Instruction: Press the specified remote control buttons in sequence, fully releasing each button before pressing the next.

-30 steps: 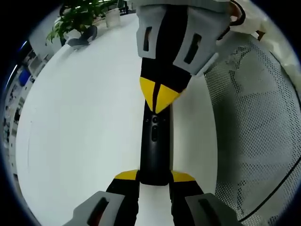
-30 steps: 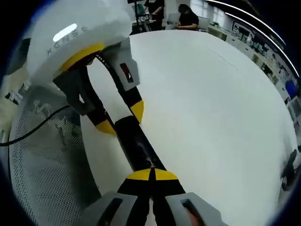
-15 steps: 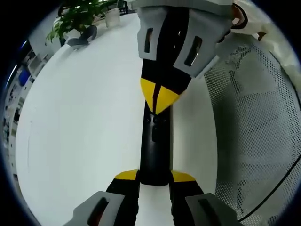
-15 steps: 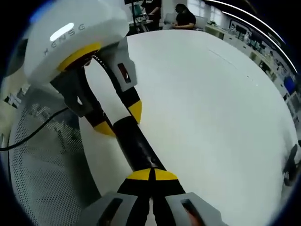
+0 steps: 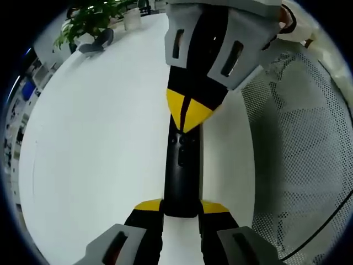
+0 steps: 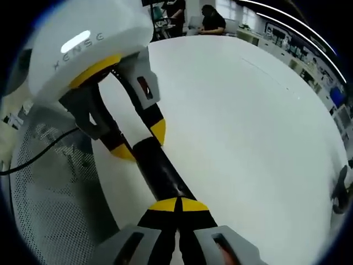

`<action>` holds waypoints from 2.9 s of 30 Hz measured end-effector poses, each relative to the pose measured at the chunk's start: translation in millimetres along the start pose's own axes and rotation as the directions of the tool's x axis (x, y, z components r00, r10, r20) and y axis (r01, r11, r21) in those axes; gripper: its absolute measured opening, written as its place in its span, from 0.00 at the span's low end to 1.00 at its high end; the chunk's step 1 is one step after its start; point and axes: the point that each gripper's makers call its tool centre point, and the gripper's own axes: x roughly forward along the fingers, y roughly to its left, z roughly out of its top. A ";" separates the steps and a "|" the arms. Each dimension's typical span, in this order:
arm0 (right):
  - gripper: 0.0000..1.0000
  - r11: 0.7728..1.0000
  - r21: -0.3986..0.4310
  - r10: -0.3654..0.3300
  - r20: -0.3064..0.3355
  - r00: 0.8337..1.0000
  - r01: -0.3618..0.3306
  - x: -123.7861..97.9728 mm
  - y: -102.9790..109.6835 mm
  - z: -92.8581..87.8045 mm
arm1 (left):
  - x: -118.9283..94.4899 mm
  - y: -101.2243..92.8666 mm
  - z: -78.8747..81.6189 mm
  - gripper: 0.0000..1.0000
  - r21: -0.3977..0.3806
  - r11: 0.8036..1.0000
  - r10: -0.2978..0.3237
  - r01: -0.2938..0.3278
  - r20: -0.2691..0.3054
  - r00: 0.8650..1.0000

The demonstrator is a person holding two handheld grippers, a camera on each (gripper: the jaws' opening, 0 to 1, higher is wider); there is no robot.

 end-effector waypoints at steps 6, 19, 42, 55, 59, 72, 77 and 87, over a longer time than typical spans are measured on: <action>0.00 0.999 0.023 0.037 -0.006 0.999 -0.037 -2.4 3.2 -4.4 | 0.1 -0.2 -0.1 0.22 0.001 1.000 0.000 0.000 0.004 1.000; 0.00 0.999 0.011 0.047 -0.022 0.999 -0.047 -4.4 8.7 -10.8 | 0.1 -0.1 0.0 0.22 -0.003 1.000 0.000 0.000 0.014 1.000; 0.00 1.000 -0.023 0.010 0.007 1.000 -0.010 -1.4 8.0 -12.2 | 0.6 0.3 0.1 0.22 0.014 1.000 -0.003 0.003 0.000 1.000; 0.00 1.000 0.026 -0.002 0.026 1.000 0.002 -6.1 -2.7 -8.3 | 0.4 -0.4 -0.1 0.22 0.014 1.000 0.000 0.000 -0.004 1.000; 0.00 1.000 0.022 0.008 0.015 1.000 -0.008 -3.9 -4.2 -7.8 | 0.4 -0.2 -0.1 0.22 0.016 1.000 -0.002 0.002 -0.008 1.000; 0.00 1.000 -0.020 0.007 -0.013 1.000 -0.007 -1.6 -3.3 -9.7 | 0.6 0.3 -0.1 0.22 0.019 1.000 -0.008 0.008 0.002 1.000; 0.00 0.999 -0.046 -0.001 -0.033 0.999 0.000 -1.3 -2.5 -9.4 | 0.4 0.5 0.0 0.22 0.016 1.000 -0.008 0.008 0.008 1.000; 0.00 1.000 -0.018 0.025 -0.032 0.999 -0.025 -2.3 -4.1 -9.4 | 0.5 0.8 -0.1 0.22 0.020 1.000 -0.014 0.014 -0.003 1.000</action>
